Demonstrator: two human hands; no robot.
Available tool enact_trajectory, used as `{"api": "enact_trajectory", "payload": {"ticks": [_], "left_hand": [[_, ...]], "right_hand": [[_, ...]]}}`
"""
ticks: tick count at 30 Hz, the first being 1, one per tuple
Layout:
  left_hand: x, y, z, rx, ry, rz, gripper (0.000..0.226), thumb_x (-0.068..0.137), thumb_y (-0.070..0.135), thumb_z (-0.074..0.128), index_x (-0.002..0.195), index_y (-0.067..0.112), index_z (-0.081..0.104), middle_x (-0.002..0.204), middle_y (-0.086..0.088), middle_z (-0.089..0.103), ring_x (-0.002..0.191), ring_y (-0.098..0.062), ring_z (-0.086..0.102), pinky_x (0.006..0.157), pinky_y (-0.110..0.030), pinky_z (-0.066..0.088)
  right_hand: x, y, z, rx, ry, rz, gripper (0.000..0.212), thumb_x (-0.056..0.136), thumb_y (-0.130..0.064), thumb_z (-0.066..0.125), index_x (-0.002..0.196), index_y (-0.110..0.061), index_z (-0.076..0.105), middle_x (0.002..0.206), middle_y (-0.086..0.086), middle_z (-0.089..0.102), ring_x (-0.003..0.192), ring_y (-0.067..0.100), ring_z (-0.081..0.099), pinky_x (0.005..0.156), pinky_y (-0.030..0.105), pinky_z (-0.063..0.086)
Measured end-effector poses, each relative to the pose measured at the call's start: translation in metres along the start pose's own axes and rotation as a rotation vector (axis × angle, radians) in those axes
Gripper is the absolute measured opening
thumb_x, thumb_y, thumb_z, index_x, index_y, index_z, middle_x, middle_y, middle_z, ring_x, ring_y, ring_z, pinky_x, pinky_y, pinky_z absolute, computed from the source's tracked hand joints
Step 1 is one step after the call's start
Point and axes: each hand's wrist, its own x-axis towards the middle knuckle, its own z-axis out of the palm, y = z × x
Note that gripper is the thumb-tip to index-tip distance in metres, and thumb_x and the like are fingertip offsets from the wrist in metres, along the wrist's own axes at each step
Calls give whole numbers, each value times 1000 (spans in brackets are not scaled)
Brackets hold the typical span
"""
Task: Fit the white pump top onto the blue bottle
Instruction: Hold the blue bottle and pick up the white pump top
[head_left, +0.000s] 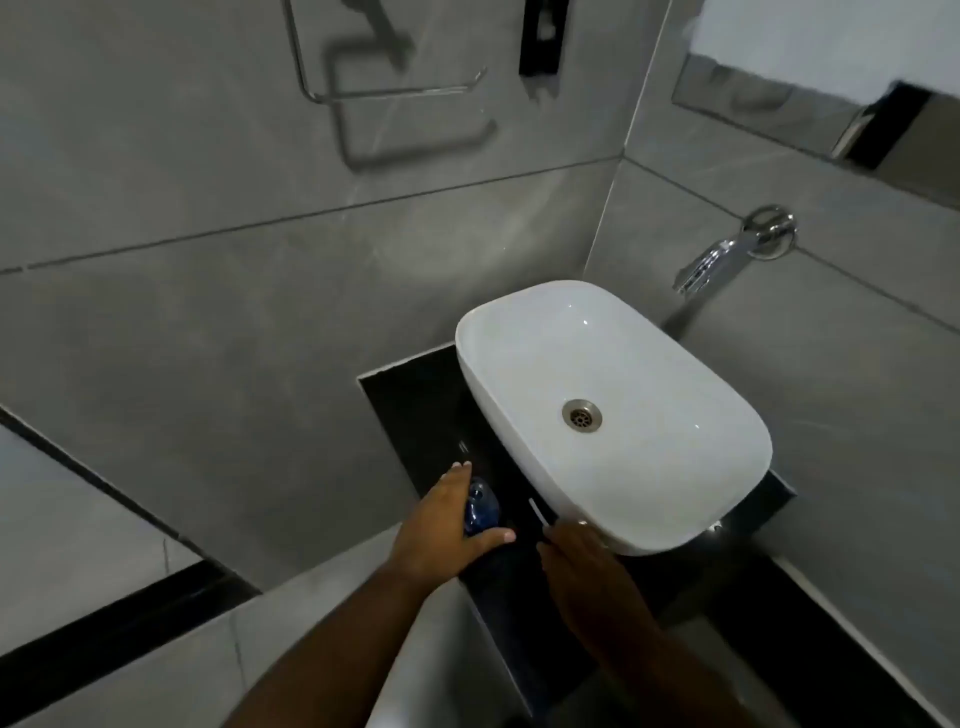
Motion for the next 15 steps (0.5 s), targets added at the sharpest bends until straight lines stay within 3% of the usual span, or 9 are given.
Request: {"api": "enact_trajectory", "payload": {"ticks": [4, 6, 9, 15], "left_hand": [[2, -6, 0, 19, 51, -49, 103, 73, 76, 58, 152, 19, 24, 160, -2, 24, 145, -20, 21, 117, -36, 24], [1, -6, 2, 33, 67, -55, 98, 76, 69, 65, 152, 20, 26, 159, 0, 25, 145, -19, 22, 115, -34, 25], [2, -4, 2, 50, 88, -56, 96, 77, 64, 69, 151, 20, 27, 159, -1, 26, 145, -20, 22, 114, -35, 26], [-1, -2, 3, 2, 83, -104, 95, 78, 60, 71, 151, 20, 26, 159, -2, 26, 145, -21, 23, 114, -37, 28]], "right_hand": [[-13, 11, 20, -27, -194, 207, 32, 43, -10, 90, 70, -9, 72, 68, 8, 69, 56, 25, 67, 44, 29, 56], [-15, 16, 30, -54, -267, 296, 34, 34, -10, 92, 60, -9, 71, 57, 8, 66, 47, 26, 64, 34, 27, 50], [-14, 17, 33, -91, -273, 311, 39, 32, -13, 95, 63, -6, 73, 55, 9, 67, 46, 26, 65, 33, 29, 51], [-1, 2, 29, -64, -276, 304, 30, 54, -28, 90, 74, -14, 71, 65, 5, 69, 58, 23, 68, 47, 29, 56]]}}
